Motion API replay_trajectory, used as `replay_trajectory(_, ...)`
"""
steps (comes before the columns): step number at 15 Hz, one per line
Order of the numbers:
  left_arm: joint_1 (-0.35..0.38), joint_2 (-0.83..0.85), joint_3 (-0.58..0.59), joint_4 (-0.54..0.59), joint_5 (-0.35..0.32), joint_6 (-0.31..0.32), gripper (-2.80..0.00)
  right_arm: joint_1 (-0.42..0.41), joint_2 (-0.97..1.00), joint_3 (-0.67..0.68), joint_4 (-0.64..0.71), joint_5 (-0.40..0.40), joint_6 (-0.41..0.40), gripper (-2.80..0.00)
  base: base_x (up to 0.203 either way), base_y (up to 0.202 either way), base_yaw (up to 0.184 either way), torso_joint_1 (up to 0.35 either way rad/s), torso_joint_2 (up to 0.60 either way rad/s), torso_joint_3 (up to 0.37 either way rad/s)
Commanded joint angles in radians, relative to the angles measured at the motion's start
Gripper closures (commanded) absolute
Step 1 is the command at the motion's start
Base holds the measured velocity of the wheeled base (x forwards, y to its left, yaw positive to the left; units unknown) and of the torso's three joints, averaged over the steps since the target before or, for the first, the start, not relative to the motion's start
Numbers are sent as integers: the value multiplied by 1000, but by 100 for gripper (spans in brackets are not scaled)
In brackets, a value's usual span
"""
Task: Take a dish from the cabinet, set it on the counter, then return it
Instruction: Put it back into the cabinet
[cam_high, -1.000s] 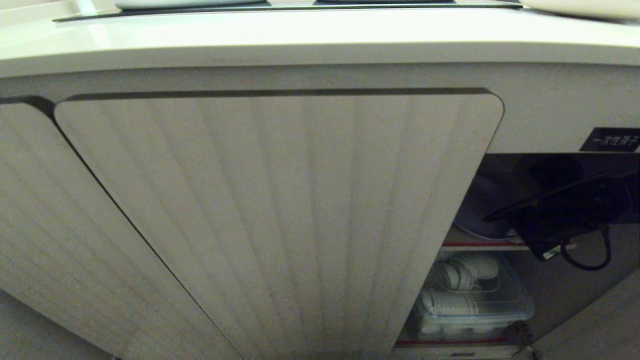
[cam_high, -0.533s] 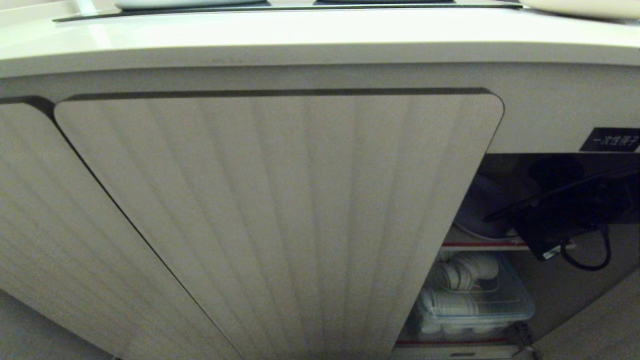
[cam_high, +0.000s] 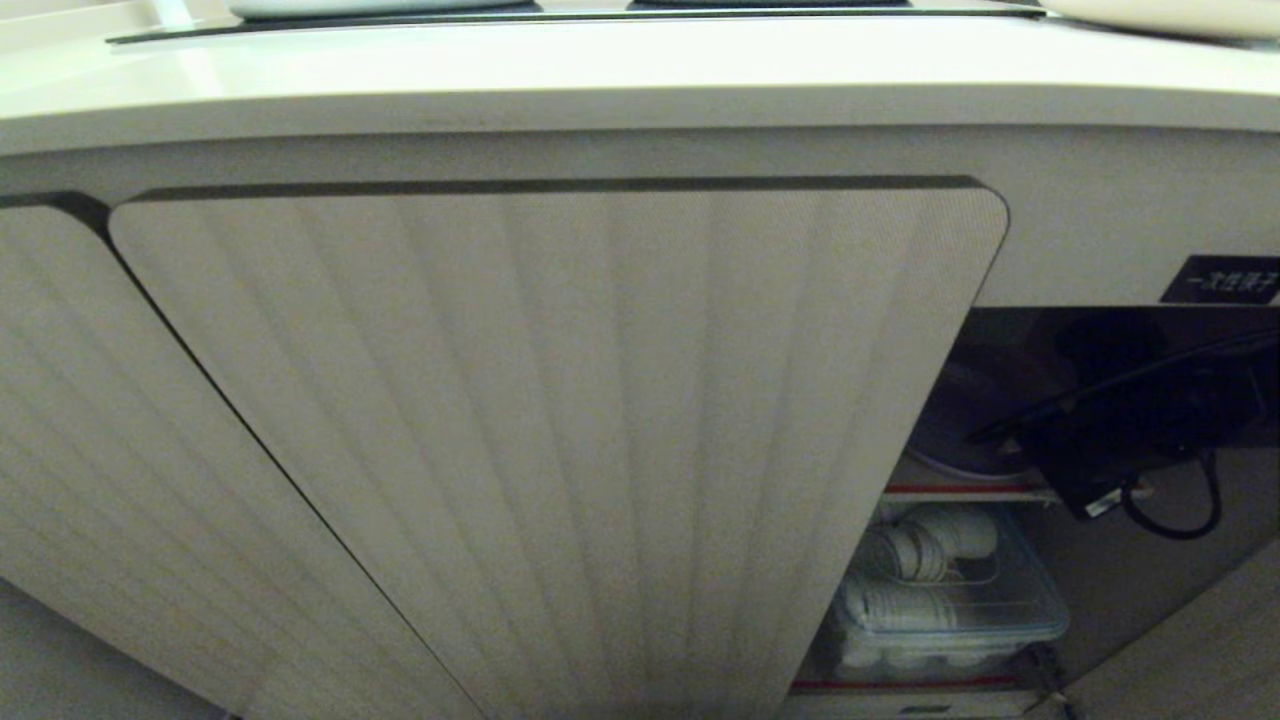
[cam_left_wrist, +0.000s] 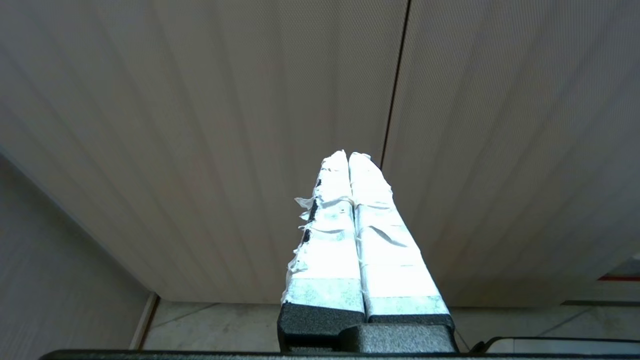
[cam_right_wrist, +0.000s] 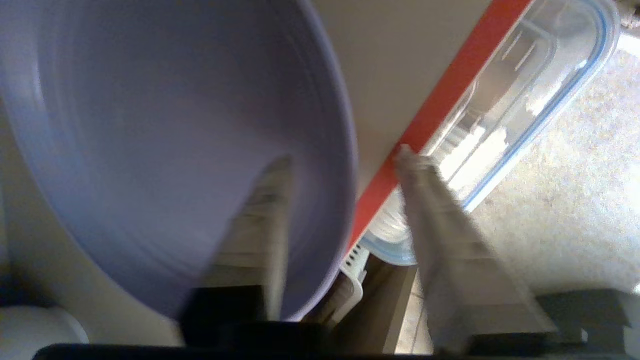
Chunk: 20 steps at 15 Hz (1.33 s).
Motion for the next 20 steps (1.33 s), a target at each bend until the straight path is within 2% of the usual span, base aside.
replay_trajectory(1, 0, 0, 0, 0, 0, -1, 0, 1, 0, 0, -1, -1, 8, -280, 0, 0, 0, 0, 0, 0)
replay_trajectory(15, 0, 0, 0, 0, 0, -1, 0, 7, -17, 14, -4, -29, -5, -280, 0, 0, 0, 0, 0, 0)
replay_trajectory(20, 0, 0, 0, 0, 2, -1, 0, 16, -31, 50, -43, -62, -72, -280, 0, 0, 0, 0, 0, 0)
